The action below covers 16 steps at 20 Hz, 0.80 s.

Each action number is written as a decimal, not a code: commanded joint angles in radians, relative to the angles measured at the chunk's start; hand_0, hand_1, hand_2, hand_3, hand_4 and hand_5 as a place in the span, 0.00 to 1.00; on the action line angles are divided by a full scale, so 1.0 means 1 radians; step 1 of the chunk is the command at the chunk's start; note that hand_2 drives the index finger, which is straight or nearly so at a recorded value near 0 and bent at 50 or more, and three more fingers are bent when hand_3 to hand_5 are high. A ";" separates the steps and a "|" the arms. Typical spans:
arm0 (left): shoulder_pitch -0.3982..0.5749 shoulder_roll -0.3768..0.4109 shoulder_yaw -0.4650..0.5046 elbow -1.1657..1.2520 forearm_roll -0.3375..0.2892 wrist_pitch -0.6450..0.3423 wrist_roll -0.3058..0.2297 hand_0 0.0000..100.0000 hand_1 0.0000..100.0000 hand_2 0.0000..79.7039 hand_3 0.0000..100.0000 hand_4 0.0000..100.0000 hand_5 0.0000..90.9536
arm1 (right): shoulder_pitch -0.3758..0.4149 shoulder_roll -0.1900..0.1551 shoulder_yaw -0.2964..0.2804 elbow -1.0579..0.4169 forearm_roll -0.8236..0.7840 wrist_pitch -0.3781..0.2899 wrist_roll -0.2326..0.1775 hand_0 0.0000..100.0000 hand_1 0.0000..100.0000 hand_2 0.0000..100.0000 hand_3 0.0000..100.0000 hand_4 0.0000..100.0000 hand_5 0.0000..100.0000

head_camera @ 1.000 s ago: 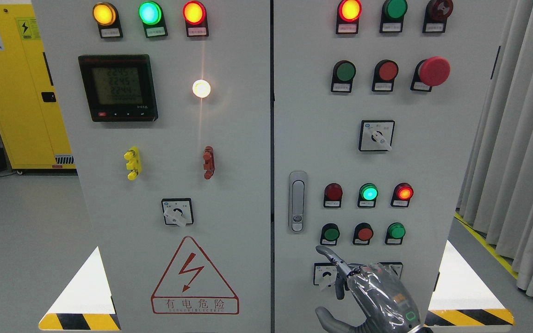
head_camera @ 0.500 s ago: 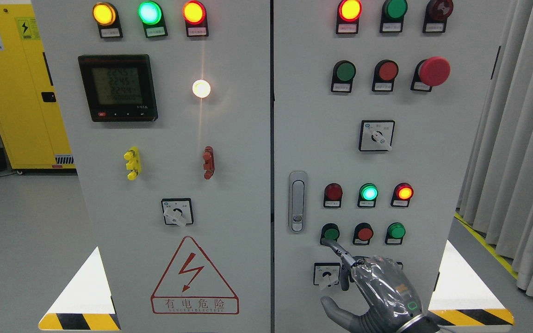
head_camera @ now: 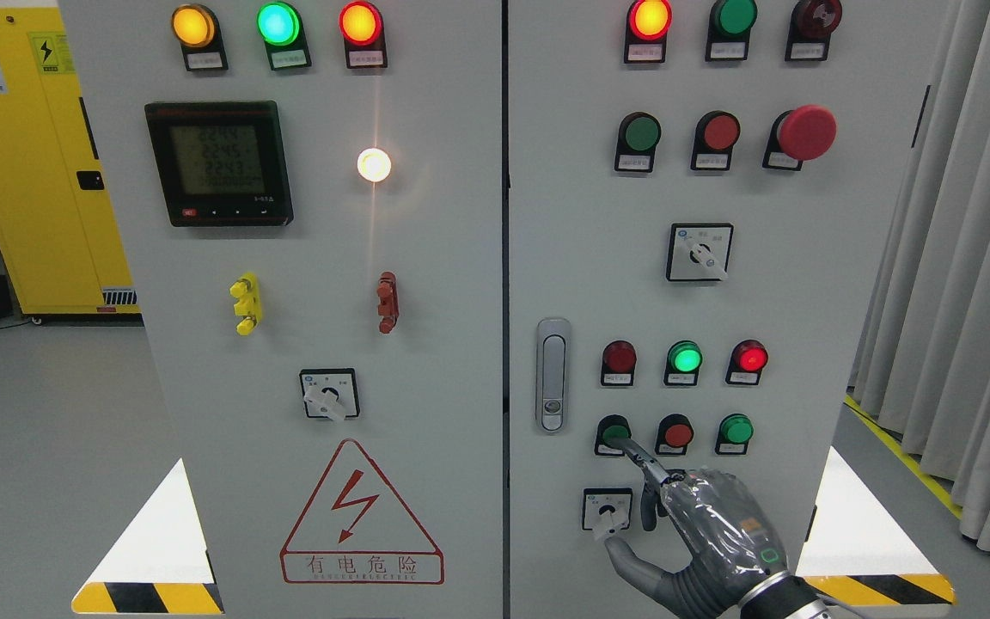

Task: Press green start button
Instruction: 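Press the green push button with the right index finger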

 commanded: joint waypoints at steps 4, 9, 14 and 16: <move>-0.028 0.000 0.000 -0.028 0.000 -0.001 -0.001 0.12 0.56 0.00 0.00 0.00 0.00 | -0.023 -0.023 -0.010 0.053 -0.004 0.010 0.006 0.48 0.60 0.00 0.76 0.75 0.88; -0.028 0.000 0.000 -0.028 0.000 -0.001 -0.001 0.12 0.56 0.00 0.00 0.00 0.00 | -0.020 -0.020 -0.010 0.044 -0.007 0.007 0.003 0.49 0.60 0.00 0.76 0.75 0.88; -0.028 0.000 0.000 -0.028 0.000 -0.001 -0.001 0.12 0.56 0.00 0.00 0.00 0.00 | -0.003 -0.014 -0.025 -0.002 -0.012 -0.003 0.000 0.49 0.60 0.00 0.76 0.75 0.88; -0.028 0.000 0.000 -0.028 0.000 0.001 -0.001 0.12 0.56 0.00 0.00 0.00 0.00 | 0.025 -0.014 -0.027 -0.031 -0.071 -0.013 0.000 0.51 0.60 0.00 0.76 0.74 0.86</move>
